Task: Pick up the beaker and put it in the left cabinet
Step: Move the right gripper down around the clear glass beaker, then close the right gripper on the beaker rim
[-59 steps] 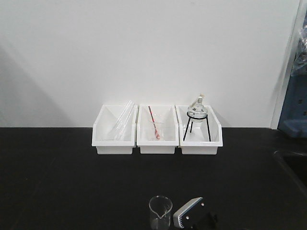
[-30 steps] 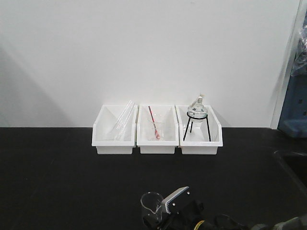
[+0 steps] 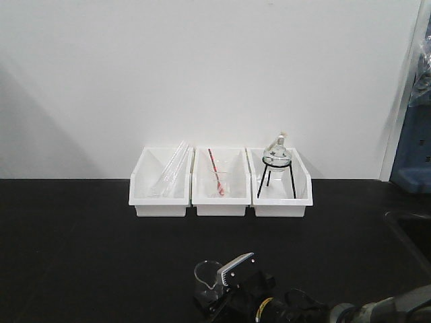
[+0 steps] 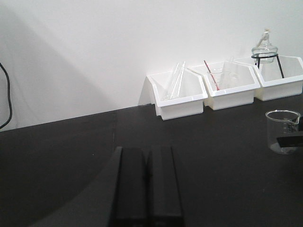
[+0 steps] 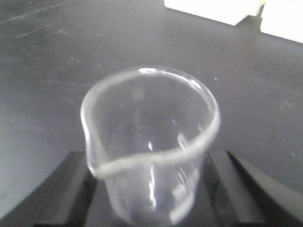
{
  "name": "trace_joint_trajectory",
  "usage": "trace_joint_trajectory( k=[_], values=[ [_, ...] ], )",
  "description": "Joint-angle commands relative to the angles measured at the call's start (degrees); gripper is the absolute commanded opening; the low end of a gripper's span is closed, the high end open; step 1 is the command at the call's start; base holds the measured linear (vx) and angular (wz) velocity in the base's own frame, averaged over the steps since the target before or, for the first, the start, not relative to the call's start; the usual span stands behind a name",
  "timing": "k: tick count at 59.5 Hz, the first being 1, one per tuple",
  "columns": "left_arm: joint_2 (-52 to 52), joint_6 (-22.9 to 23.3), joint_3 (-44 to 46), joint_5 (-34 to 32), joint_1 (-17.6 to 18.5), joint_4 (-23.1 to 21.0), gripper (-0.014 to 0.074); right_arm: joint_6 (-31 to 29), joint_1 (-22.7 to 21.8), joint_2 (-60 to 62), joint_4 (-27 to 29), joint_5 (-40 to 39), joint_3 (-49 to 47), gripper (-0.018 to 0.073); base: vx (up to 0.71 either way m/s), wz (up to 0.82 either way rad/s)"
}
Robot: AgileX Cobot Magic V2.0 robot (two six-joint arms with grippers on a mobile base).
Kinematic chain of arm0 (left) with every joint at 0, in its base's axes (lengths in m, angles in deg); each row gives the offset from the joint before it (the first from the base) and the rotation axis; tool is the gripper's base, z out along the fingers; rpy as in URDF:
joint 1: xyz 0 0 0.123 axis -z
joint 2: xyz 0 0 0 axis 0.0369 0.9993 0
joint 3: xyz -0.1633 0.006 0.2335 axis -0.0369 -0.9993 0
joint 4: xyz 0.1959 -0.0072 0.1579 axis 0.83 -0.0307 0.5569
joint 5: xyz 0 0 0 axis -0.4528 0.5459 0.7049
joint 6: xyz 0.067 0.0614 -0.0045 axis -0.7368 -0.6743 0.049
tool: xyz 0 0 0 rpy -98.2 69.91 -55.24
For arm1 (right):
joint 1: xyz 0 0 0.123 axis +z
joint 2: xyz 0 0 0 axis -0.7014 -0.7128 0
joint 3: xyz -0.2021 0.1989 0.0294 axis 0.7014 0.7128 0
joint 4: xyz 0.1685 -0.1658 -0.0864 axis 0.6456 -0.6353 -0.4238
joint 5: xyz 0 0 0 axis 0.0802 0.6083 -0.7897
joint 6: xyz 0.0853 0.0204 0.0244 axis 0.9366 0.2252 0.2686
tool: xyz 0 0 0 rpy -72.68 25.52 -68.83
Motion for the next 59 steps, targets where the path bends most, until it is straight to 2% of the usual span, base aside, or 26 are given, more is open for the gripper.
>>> trace_joint_trajectory(
  k=[1,11,21,35,49,59],
  values=[
    [-1.1,0.2,-0.9,-4.3,0.0,-0.2,0.0001,0.0,0.7,3.0,0.6,-3.9,-2.6,0.0603,0.00,0.00],
    [-1.1,0.2,-0.9,-4.3,0.0,-0.2,0.0001,-0.2,1.1,2.1,0.8,-4.3,-4.2,0.0619,0.00,0.00],
    [-1.1,0.2,-0.9,-4.3,0.0,-0.2,0.0001,-0.2,1.0,0.8,1.0,-4.4,-4.8,0.0601,0.00,0.00],
    [-1.1,0.2,-0.9,-4.3,0.0,-0.2,0.0001,-0.2,1.1,-0.6,0.9,-8.2,-4.8,0.0556,0.00,0.00],
    [-1.1,0.2,-0.9,-4.3,0.0,-0.2,0.0001,-0.2,1.1,-1.0,1.0,-8.3,-6.7,0.0553,0.00,0.00],
    [-1.1,0.2,-0.9,-4.3,0.0,-0.2,0.0001,3.3,1.1,-2.6,0.6,-6.3,-10.2,0.0553,0.00,0.00]
  ],
)
